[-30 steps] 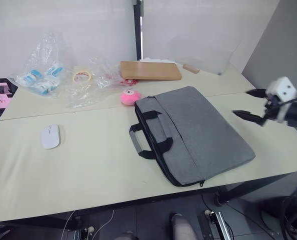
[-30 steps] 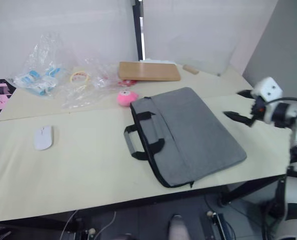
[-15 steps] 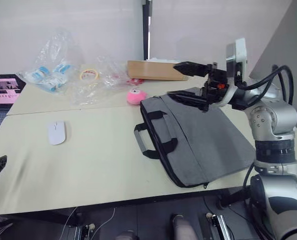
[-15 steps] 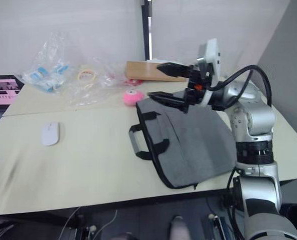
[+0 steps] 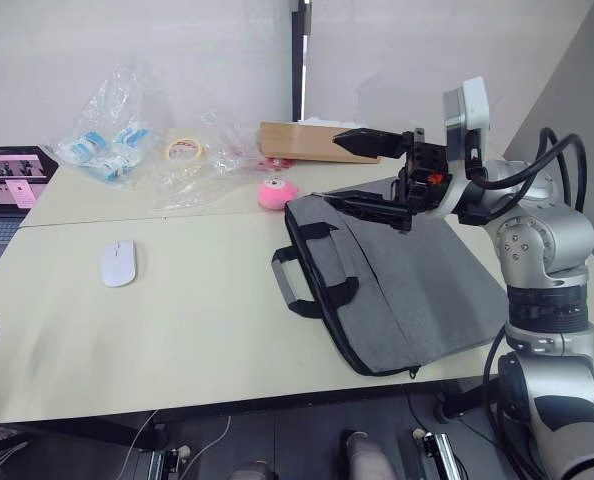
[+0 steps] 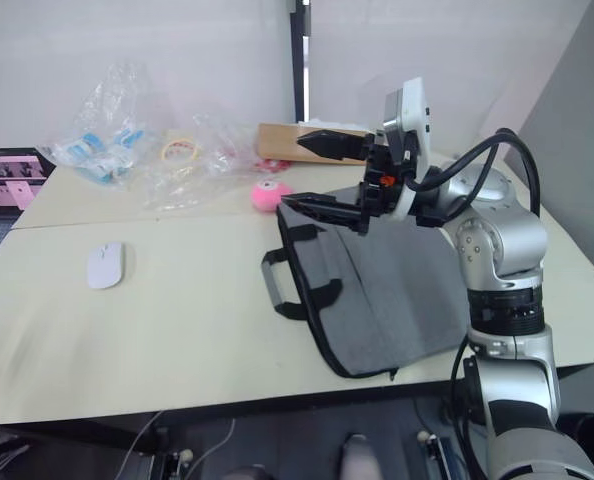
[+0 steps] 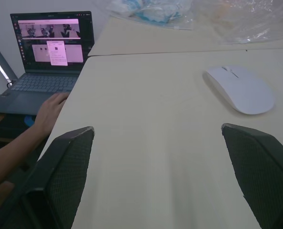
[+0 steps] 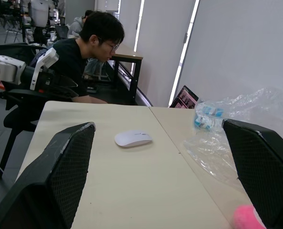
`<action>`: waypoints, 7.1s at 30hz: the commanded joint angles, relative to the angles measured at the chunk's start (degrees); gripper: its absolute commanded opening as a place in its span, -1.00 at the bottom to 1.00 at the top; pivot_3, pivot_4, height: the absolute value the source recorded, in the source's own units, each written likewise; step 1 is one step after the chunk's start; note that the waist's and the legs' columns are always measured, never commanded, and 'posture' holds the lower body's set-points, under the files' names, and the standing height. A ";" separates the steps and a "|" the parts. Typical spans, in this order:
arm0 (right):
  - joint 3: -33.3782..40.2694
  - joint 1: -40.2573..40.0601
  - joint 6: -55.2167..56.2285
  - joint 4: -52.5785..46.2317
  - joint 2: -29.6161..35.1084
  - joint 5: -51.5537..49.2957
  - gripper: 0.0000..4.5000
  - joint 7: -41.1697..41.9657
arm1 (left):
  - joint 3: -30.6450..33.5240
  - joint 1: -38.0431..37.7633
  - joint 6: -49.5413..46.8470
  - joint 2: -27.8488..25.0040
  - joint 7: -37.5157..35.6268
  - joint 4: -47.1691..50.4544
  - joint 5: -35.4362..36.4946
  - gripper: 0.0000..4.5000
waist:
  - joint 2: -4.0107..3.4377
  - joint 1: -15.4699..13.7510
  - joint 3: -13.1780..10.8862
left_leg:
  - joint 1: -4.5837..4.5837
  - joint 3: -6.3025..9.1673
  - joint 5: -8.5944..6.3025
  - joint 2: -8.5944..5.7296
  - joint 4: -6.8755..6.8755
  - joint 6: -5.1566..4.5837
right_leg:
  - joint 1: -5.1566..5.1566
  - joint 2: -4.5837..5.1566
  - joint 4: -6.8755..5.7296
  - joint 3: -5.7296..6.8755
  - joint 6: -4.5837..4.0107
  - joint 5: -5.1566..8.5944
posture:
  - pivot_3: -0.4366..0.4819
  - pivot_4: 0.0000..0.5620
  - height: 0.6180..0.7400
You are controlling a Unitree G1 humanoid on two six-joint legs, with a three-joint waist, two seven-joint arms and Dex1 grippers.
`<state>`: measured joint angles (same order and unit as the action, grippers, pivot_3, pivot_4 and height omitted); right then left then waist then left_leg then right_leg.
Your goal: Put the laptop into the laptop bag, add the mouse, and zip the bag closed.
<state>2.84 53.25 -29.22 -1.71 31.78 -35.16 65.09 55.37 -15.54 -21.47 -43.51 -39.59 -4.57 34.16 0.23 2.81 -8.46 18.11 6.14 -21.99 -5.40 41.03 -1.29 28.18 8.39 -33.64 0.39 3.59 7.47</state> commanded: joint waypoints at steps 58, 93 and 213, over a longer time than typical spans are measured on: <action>-0.30 -4.39 -0.02 -7.81 4.13 0.56 0.99 -3.99 | -34.21 46.94 -9.11 14.29 39.08 -15.86 -20.79 1.00 | 0.09 -0.42 0.05 | 0.17 0.14 -0.01 -0.11 0.80 0.03 | -0.13 0.10 -0.25 0.17 -0.05 -0.05 | -0.05 -0.47 1.00; 0.92 -14.03 0.33 -13.41 14.03 2.01 1.00 -0.62 | -33.77 49.42 -7.70 13.85 38.08 -24.47 -21.54 0.27 | 0.13 -1.54 0.07 | 0.14 0.08 -0.01 -0.12 0.85 0.03 | -0.16 0.14 -0.33 0.11 -0.04 -0.06 | -0.05 -0.47 1.00; 19.84 1.59 -59.37 -15.05 -3.67 -8.76 -0.99 -32.73 | -64.30 80.29 30.58 42.68 -8.71 -60.28 -32.33 0.27 | 0.17 -2.09 0.04 | 1.14 0.18 -0.19 -0.12 1.83 -0.30 | 0.02 0.32 -0.32 0.17 0.18 -0.27 | -0.05 -0.47 1.00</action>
<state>20.76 52.53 -89.21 -14.99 27.89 -41.07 31.52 -9.90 63.02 7.66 -1.47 -48.54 -64.43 2.07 0.40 0.71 -8.42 19.24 6.31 -22.18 -5.52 42.87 -1.59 28.20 8.71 -33.96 0.56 3.77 7.19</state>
